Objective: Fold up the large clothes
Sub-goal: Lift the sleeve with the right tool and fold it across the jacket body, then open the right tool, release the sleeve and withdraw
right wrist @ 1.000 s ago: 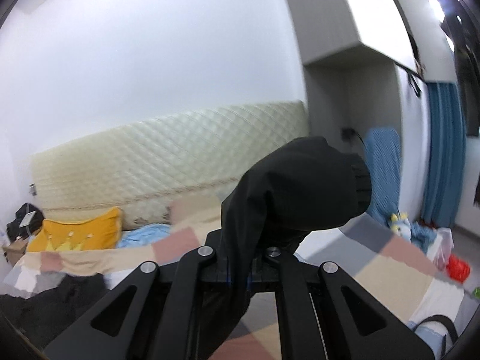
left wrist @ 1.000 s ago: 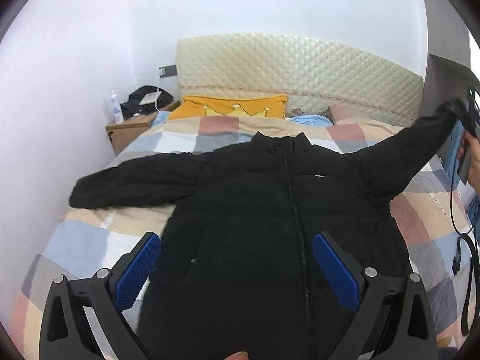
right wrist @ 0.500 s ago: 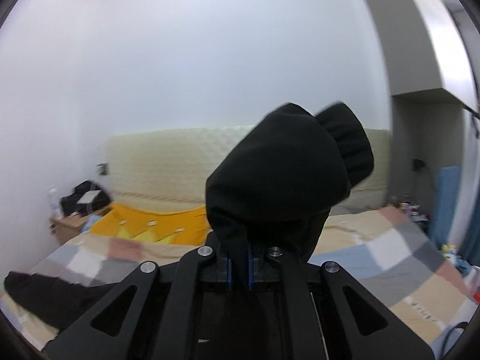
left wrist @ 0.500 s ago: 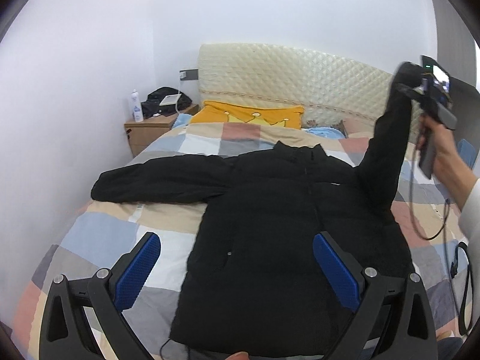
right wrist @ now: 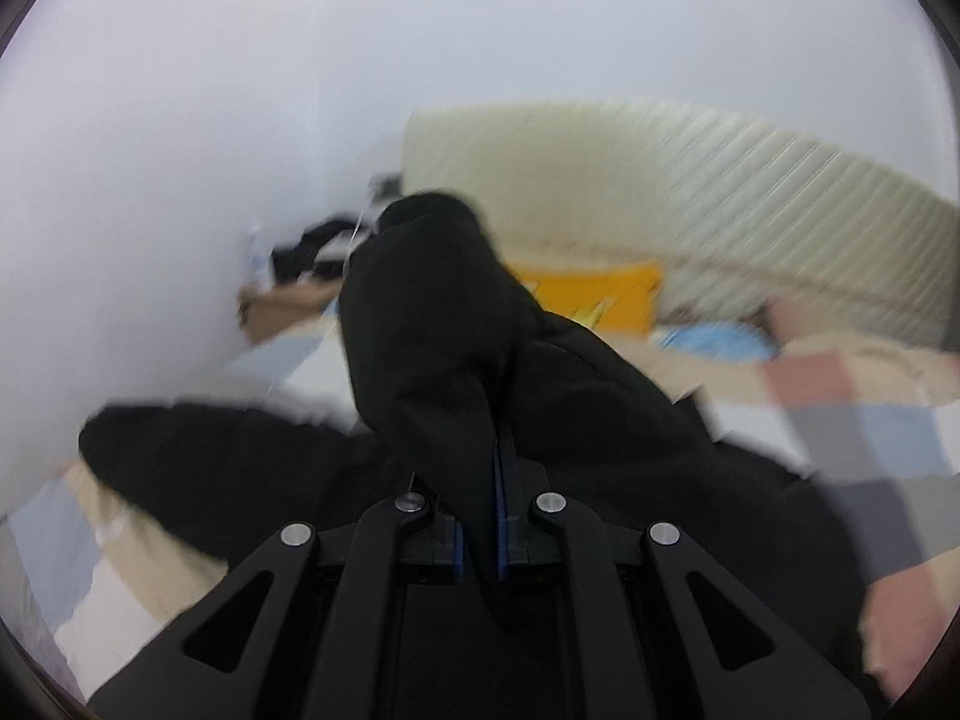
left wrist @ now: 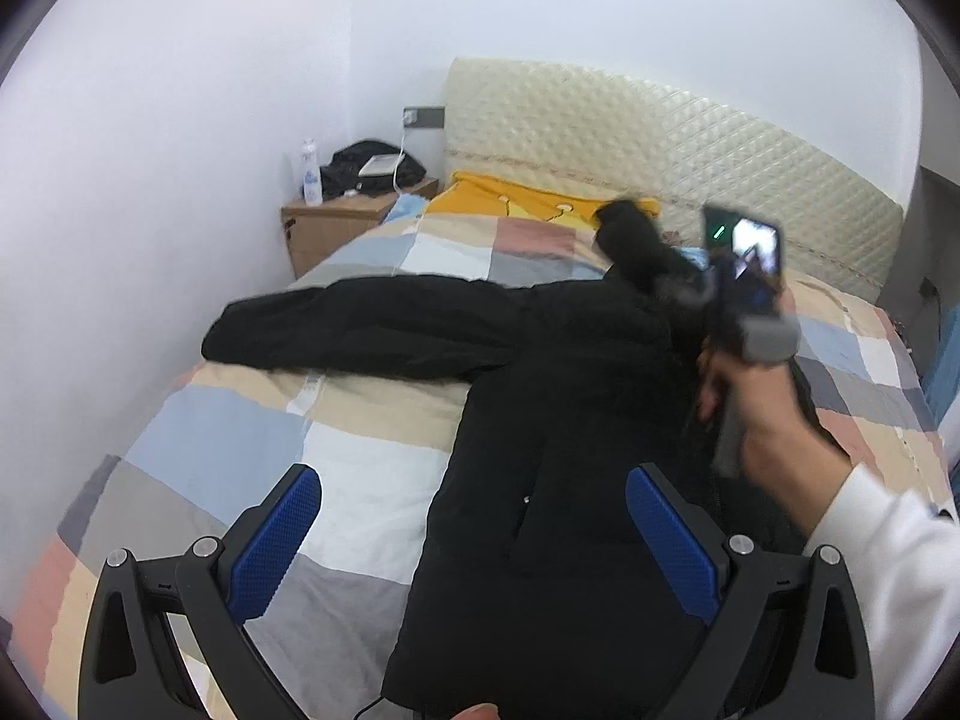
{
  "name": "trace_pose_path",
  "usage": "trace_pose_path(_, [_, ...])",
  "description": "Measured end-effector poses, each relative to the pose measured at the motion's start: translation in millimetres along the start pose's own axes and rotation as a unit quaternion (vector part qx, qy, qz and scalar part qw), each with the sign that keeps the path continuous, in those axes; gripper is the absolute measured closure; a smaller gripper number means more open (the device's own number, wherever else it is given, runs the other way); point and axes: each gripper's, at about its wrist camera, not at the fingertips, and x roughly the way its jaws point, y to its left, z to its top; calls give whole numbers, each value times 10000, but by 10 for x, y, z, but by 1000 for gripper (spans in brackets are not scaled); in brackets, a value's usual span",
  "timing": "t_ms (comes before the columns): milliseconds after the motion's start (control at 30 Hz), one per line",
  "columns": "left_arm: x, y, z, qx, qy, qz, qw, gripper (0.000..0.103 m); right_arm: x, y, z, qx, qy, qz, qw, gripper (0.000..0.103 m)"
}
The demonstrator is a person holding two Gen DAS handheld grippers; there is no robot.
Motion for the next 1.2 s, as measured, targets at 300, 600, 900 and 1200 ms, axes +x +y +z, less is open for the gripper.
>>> trace_pose_path(300, [255, 67, 36, 24, 215, 94, 9997, 0, 864, 204, -683, 33, 1284, 127, 9916, 94])
trace_pose_path(600, [112, 34, 15, -15, 139, -104, 9998, 0, 638, 373, -581, -52, 1573, 240, 9872, 49])
trace_pose_path(900, [-468, -77, -7, 47, -251, -176, 9995, 0, -448, 336, -188, 426, 733, 525, 9950, 19])
trace_pose_path(1200, [-1053, -339, -165, 150, -637, -478, 9967, 0, -2020, 167, 218, 582, 40, 406, 9975, 19])
